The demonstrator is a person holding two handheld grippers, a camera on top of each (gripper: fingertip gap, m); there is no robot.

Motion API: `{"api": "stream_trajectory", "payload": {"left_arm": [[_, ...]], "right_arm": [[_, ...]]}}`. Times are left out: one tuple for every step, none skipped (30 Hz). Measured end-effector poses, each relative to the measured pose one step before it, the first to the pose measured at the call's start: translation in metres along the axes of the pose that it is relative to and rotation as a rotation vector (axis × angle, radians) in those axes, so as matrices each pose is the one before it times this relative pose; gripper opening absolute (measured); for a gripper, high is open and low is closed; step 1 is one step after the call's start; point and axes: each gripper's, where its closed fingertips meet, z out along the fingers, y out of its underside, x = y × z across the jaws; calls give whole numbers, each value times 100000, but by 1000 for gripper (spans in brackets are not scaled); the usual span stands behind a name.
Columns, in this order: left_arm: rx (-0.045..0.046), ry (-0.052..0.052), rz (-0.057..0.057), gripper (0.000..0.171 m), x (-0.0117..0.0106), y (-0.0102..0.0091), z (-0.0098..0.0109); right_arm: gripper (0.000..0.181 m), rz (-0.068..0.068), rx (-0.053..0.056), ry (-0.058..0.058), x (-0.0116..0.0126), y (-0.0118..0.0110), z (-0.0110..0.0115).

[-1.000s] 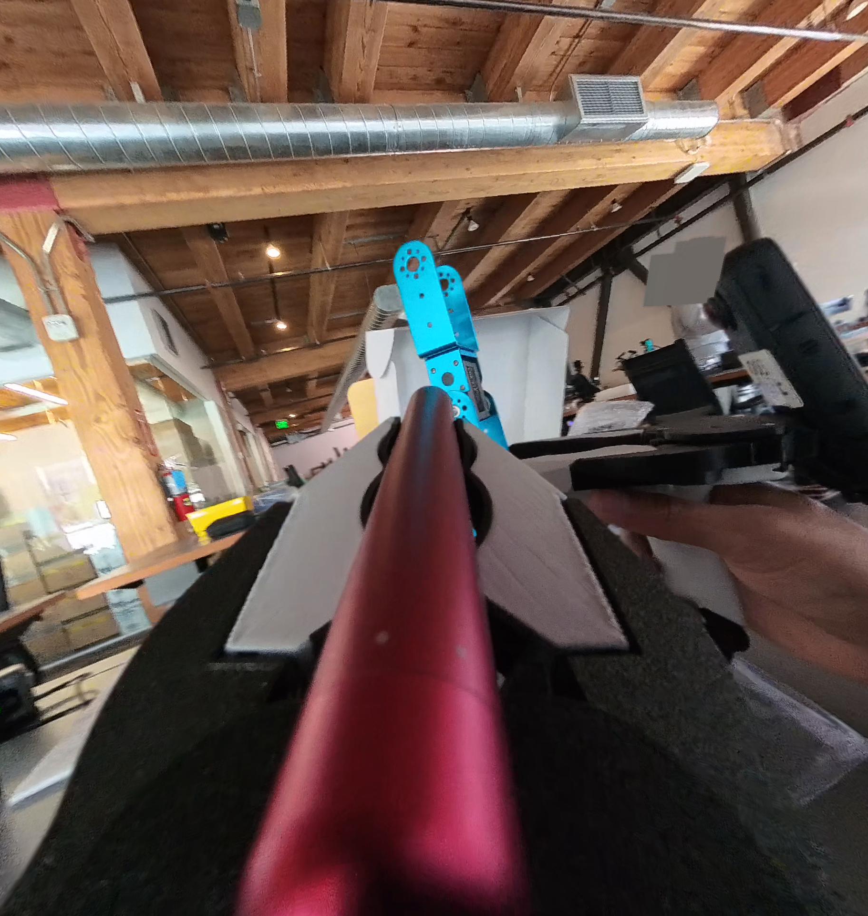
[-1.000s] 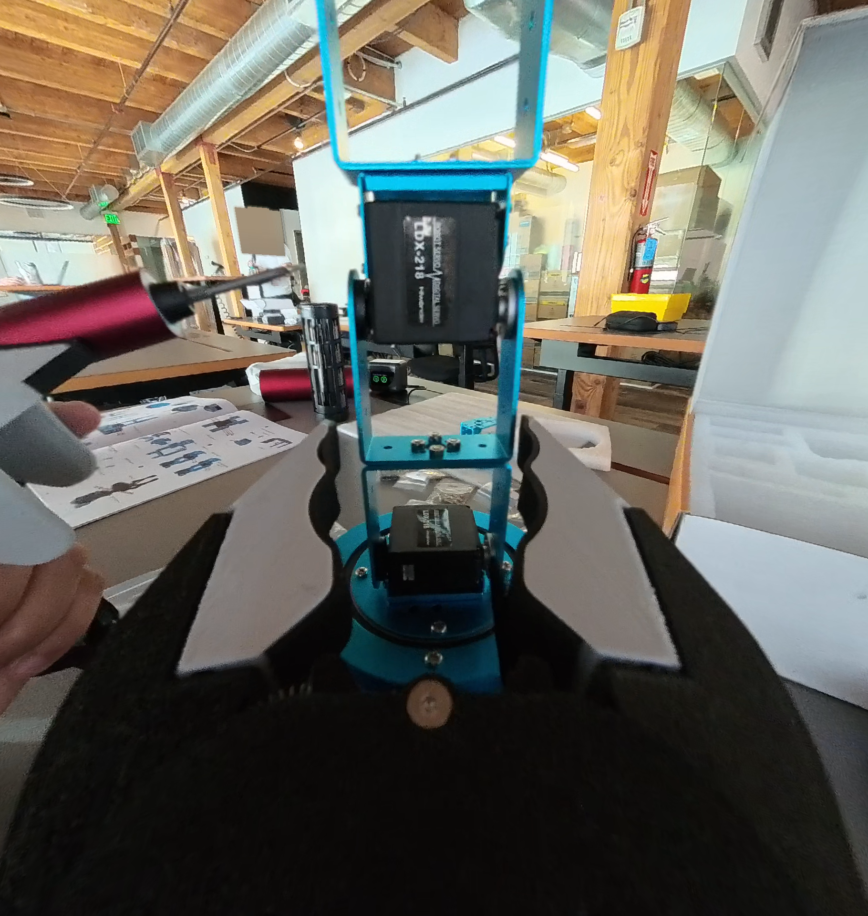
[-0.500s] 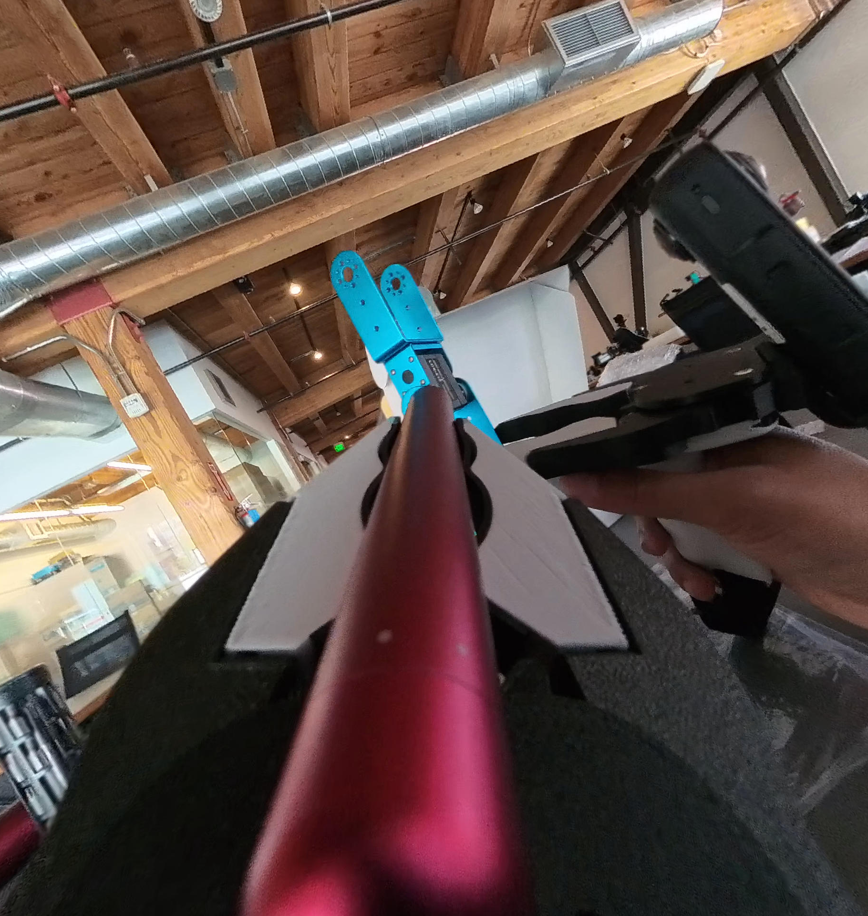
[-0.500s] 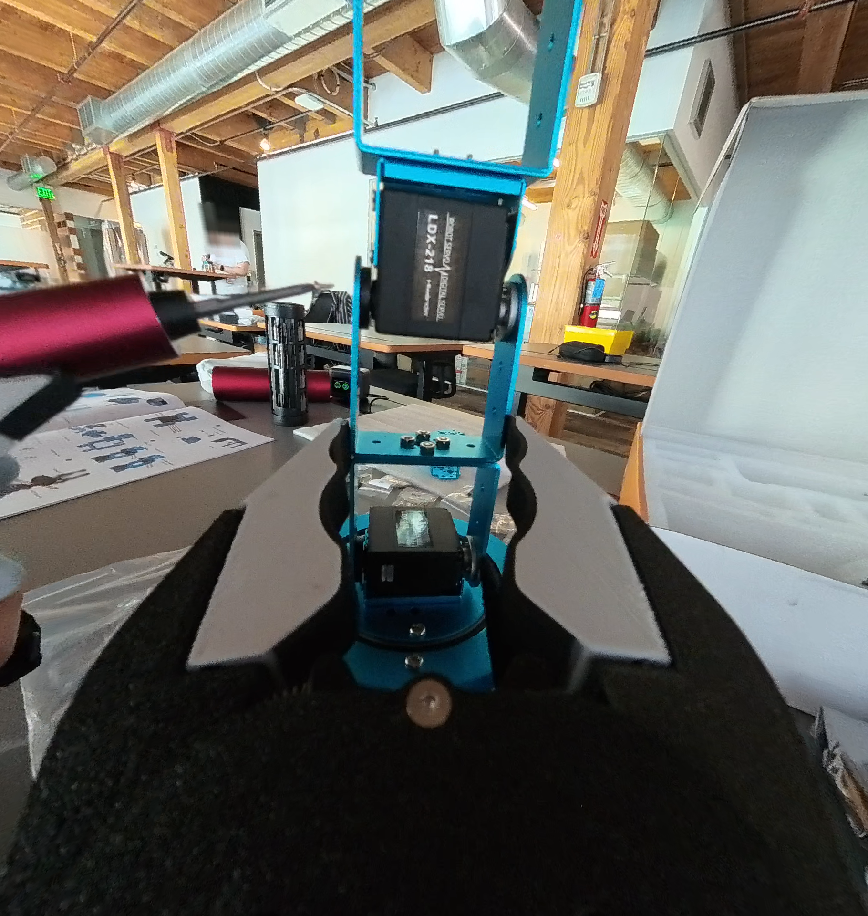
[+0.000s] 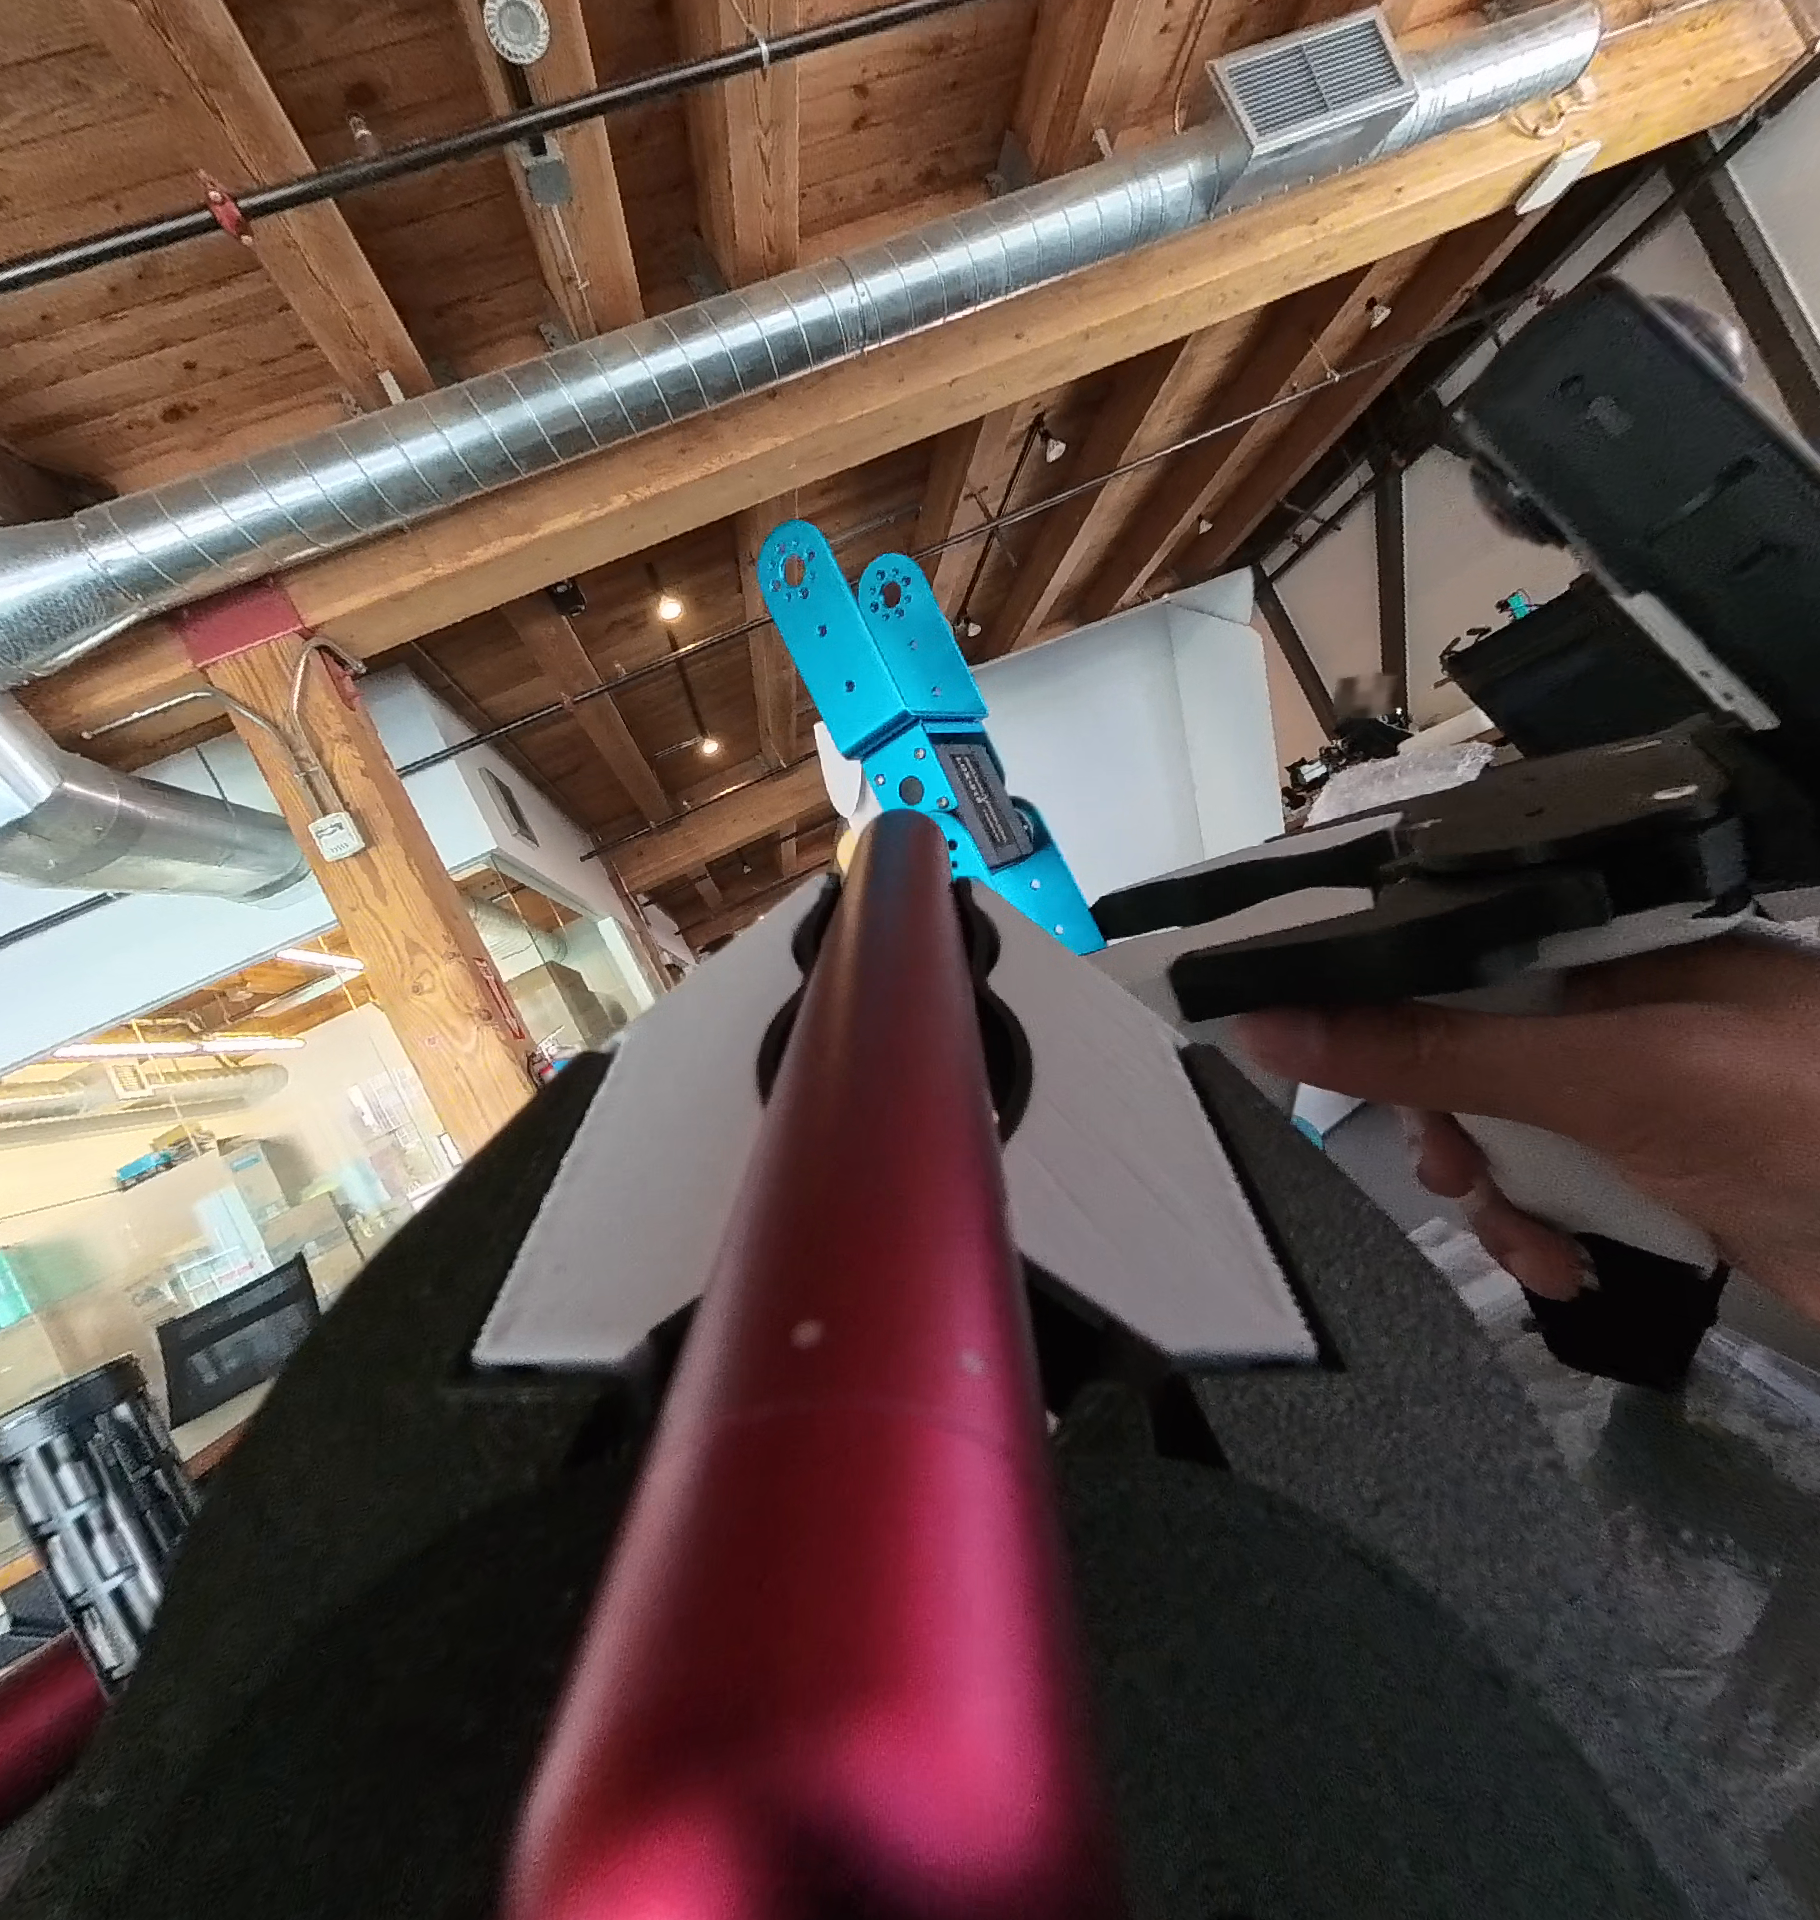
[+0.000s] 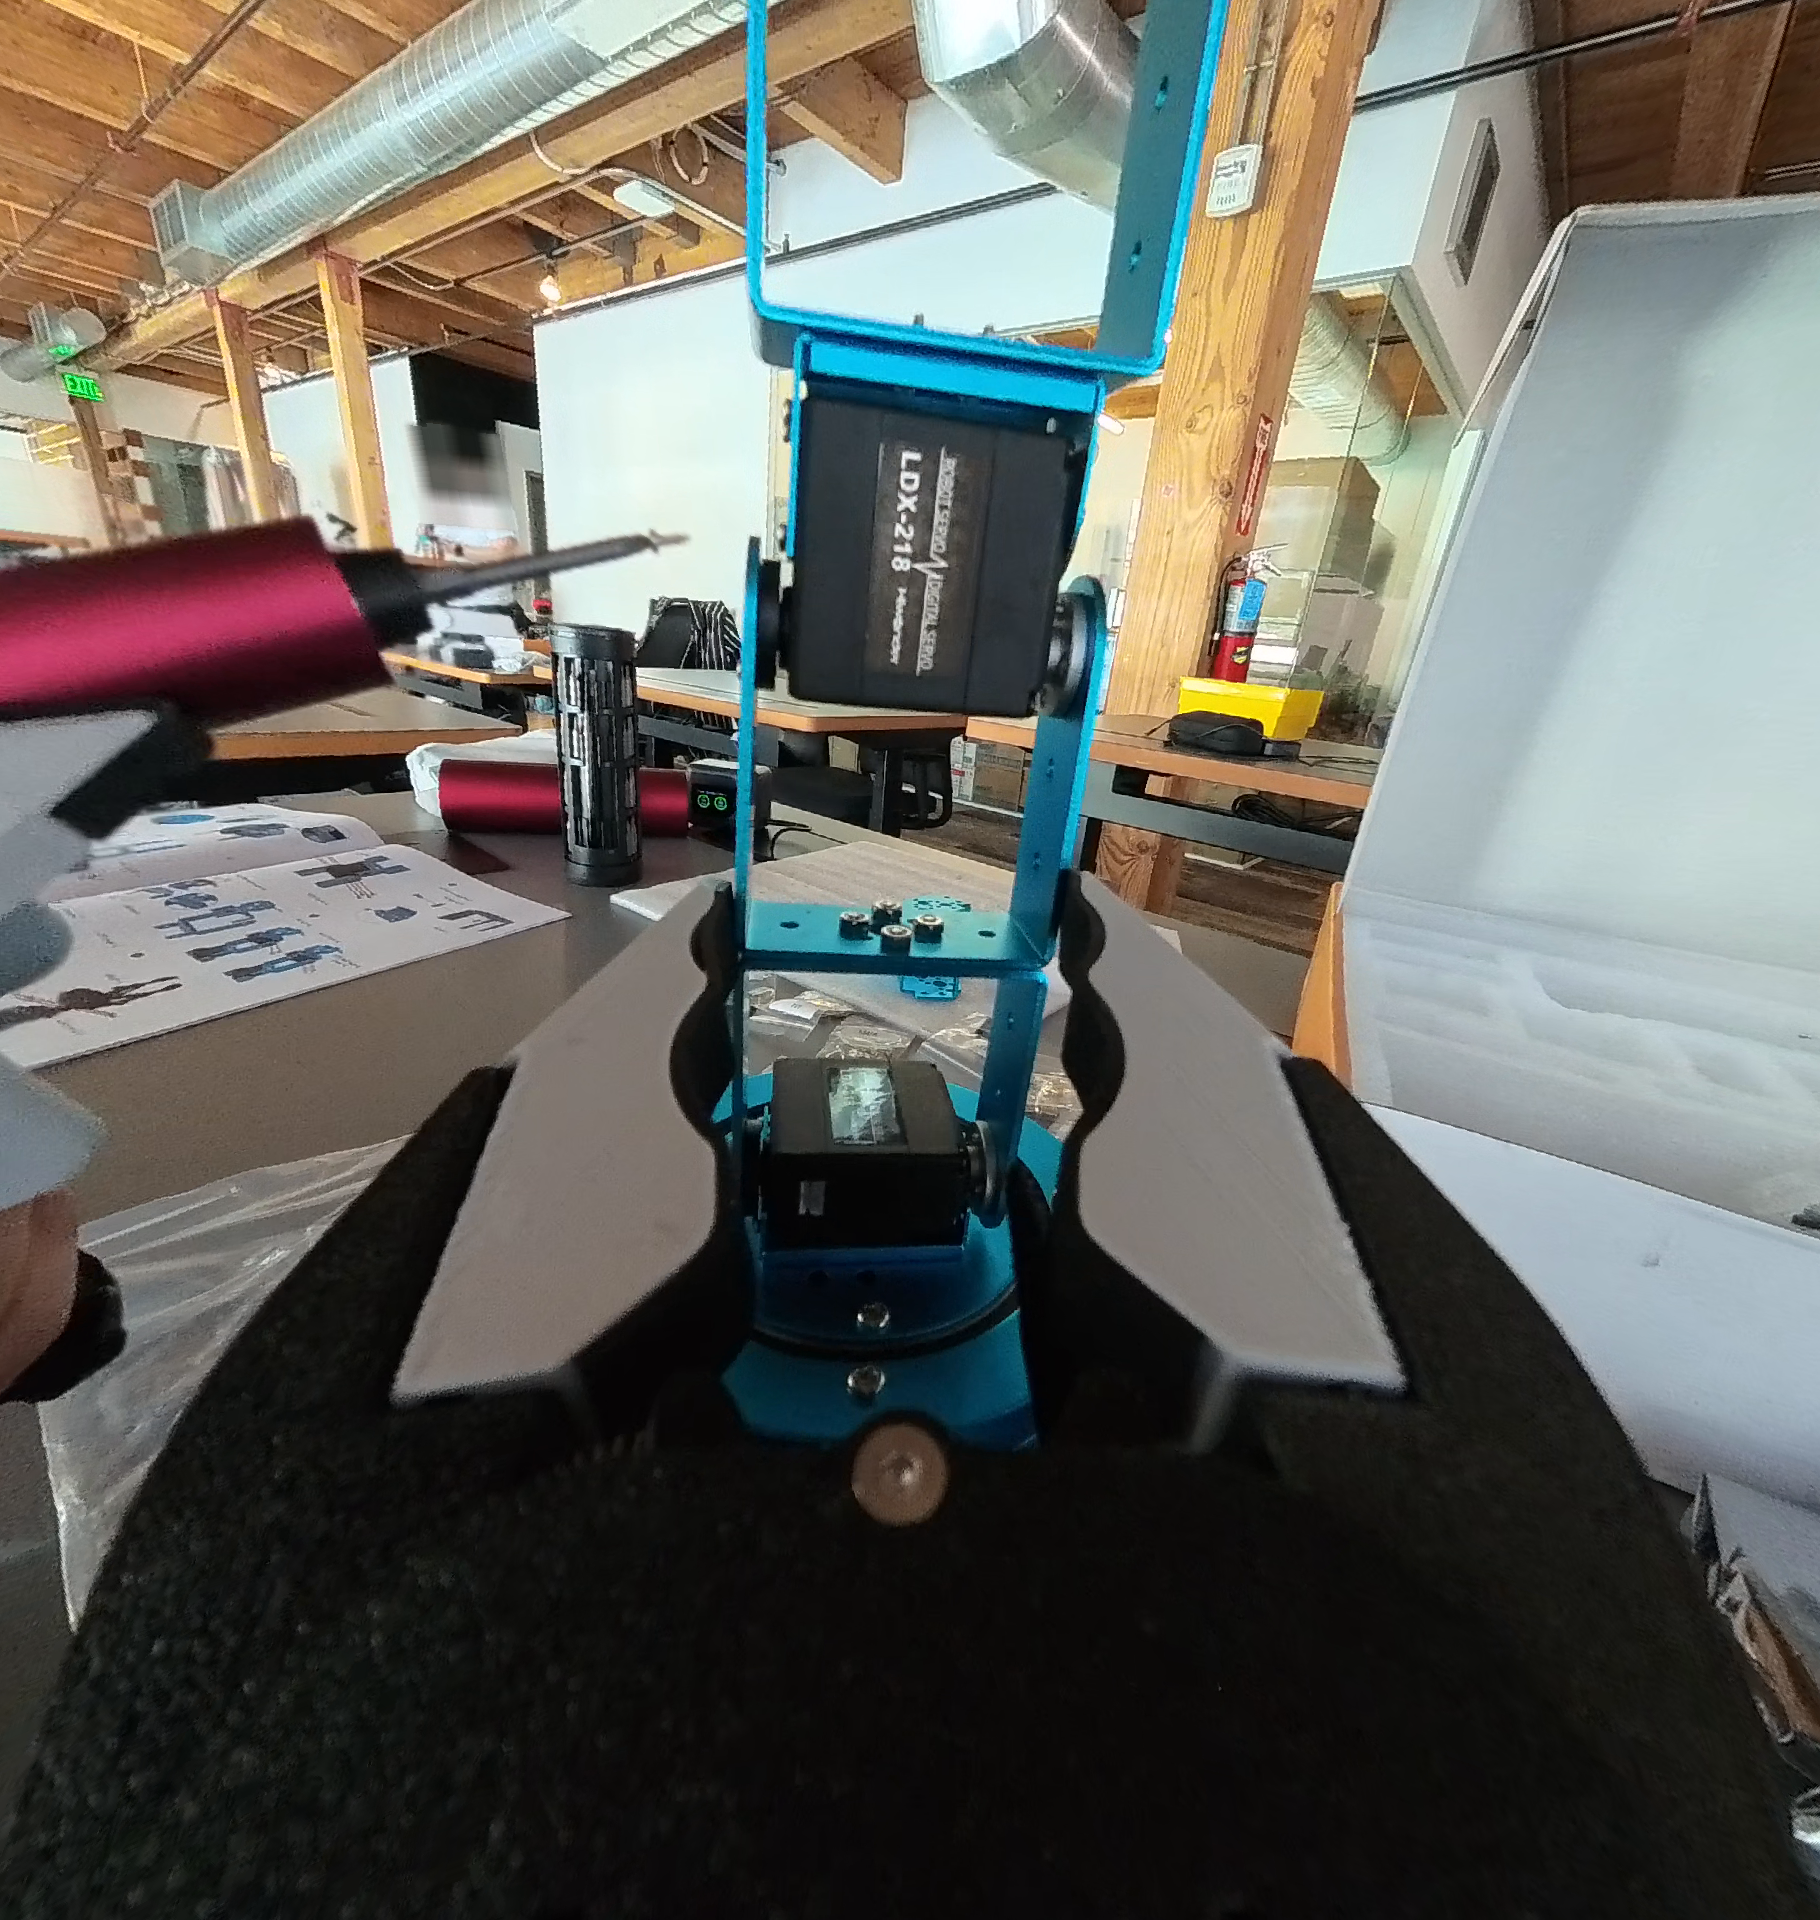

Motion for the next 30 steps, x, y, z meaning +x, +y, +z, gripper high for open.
{"api": "stream_trajectory", "payload": {"left_arm": [[-442, -439, 301, 21, -56, 134, 120], [-687, 122, 472, 21, 24, 180, 134], [-459, 635, -131, 21, 91, 128, 98], [-163, 149, -170, 21, 12, 68, 59], [-129, -27, 346, 21, -1, 44, 36], [-170, 196, 338, 21, 40, 65, 24], [-443, 340, 373, 21, 81, 79, 53], [-7, 318, 187, 21, 88, 20, 43], [144, 252, 446, 21, 84, -21, 26], [-61, 114, 886, 21, 70, 28, 18], [6, -205, 593, 21, 3, -2, 10], [-108, -173, 47, 21, -41, 35, 9], [-156, -39, -479, 21, -61, 29, 13], [-141, -465, -335, 21, -128, 47, 27], [191, 15, -291, 21, -55, -5, 11], [191, 322, -673, 21, -5, -26, 1], [60, 243, -401, 21, 1, -1, -3], [84, 111, 62, 21, 21, -11, -5], [241, 424, -32, 21, 69, -53, -7], [-116, 216, 273, 21, 77, 8, 23], [-1, 84, 435, 21, 59, -7, 4], [116, 14, 210, 21, 28, -16, 8], [-99, 55, 72, 21, 12, 20, 12], [-53, 93, -234, 21, -2, 13, 16], [-225, -106, -184, 21, -38, 44, 9], [-14, -114, -126, 21, -48, 2, -1], [400, -46, -307, 21, -36, -81, -21], [257, 18, -43, 21, -9, -55, -26], [220, -153, 173, 21, -21, -57, -14], [145, 152, -28, 21, 28, -27, 5]], "right_arm": [[61, -99, -19, 32, -1, 0, -8], [61, -94, -54, 18, 0, -3, 1], [61, 19, -72, 8, 1, 0, -3], [61, -65, 13, 40, 10, -2, 1], [61, 10, -32, 10, 1, 4, -2], [61, 43, -41, -22, -8, -6, -10], [61, -31, 47, -16, -4, 1, -8], [61, -74, -48, -3, -4, -3, 1], [61, -141, -56, -22, -5, 5, -11], [61, -8, -59, 3, -8, -2, 1], [61, -51, -106, -11, 1, -7, -13], [61, -103, -76, -36, 3, 1, -3], [61, -94, -75, 16, -2, -2, -10], [61, -107, -30, 9, -2, -8, -7], [61, -29, -10, 46, -4, -1, -7], [61, -131, 4, 29, 2, -13, -5], [61, -88, 10, 0, 3, 6, -11], [61, 6, 14, -2, -1, -2, 1], [61, -156, -51, 8, 1, -5, -8], [61, -169, -22, 27, -5, -10, -4], [61, -67, -50, 40, 11, -3, -2], [61, -114, -35, 29, 0, 2, -9], [61, -98, 30, 40, 0, -7, -5], [61, -18, 27, 35, 6, -4, 2], [61, -5, -32, -5, 1, -5, 0], [61, -49, -38, 25, 7, 5, -3], [61, -53, -15, 60, 1, -10, -6], [61, -109, -33, 3, -1, 4, 0], [61, -38, -35, -4, 1, -7, -10], [61, -18, -2, 0, -1, -2, -10]]}}
